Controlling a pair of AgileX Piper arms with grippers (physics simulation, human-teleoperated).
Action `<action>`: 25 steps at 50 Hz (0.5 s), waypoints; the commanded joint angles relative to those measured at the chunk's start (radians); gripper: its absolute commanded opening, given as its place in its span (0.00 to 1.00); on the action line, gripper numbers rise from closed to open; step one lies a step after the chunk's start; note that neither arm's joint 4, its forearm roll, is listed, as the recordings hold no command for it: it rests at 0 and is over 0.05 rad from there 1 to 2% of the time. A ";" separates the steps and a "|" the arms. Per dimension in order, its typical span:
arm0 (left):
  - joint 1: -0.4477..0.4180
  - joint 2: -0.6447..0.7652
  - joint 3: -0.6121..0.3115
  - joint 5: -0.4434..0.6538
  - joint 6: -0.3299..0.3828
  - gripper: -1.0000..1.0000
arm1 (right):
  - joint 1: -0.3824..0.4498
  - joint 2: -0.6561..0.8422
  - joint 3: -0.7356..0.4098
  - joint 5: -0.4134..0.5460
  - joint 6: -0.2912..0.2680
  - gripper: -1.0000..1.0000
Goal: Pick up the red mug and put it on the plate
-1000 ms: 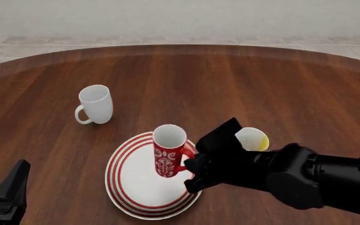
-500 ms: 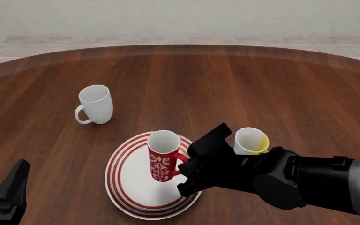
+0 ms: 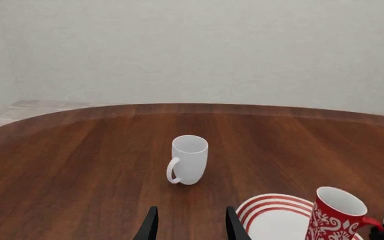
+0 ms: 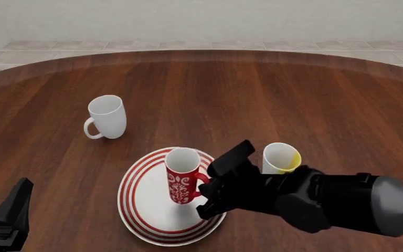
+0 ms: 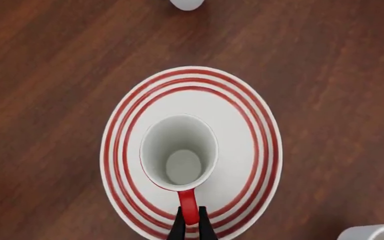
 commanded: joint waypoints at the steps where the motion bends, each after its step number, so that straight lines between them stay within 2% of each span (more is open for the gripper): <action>1: 0.001 0.002 -0.001 0.000 0.000 1.00 | 0.004 0.026 0.000 -0.029 0.009 0.00; 25: 0.005 -0.002 0.003 0.000 -0.009 1.00 | 0.006 0.061 -0.003 -0.048 0.022 0.00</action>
